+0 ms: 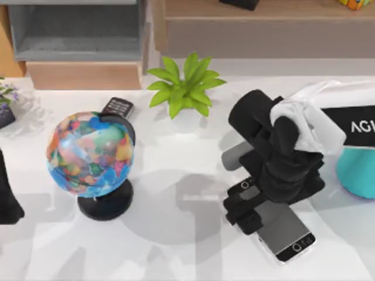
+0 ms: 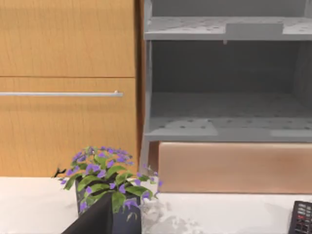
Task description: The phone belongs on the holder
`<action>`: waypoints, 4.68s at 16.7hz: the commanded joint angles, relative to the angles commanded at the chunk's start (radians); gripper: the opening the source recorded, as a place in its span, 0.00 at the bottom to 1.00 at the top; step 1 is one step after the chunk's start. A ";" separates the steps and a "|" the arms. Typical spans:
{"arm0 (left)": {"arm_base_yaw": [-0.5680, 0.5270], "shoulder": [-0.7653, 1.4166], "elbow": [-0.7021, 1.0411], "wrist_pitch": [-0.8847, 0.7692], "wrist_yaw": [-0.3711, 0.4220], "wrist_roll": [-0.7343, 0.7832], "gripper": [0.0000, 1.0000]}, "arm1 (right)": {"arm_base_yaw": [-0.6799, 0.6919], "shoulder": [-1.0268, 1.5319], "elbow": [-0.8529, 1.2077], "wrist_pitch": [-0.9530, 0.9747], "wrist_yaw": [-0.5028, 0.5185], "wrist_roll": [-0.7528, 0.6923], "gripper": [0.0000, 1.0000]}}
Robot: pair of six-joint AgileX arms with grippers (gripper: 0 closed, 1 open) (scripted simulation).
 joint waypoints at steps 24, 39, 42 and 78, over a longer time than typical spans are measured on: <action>0.000 0.000 0.000 0.000 0.000 0.000 1.00 | -0.127 -0.370 0.100 0.103 -0.127 -0.035 0.00; 0.000 0.000 0.000 0.000 0.000 0.000 1.00 | -0.796 -0.920 -0.238 0.581 -0.451 -0.231 0.00; 0.000 0.000 0.000 0.000 0.000 0.000 1.00 | -0.945 -0.960 -0.334 0.633 -0.484 -0.281 0.00; 0.000 0.000 0.000 0.000 0.000 0.000 1.00 | -1.146 -0.728 -0.576 0.920 -0.430 -0.319 0.00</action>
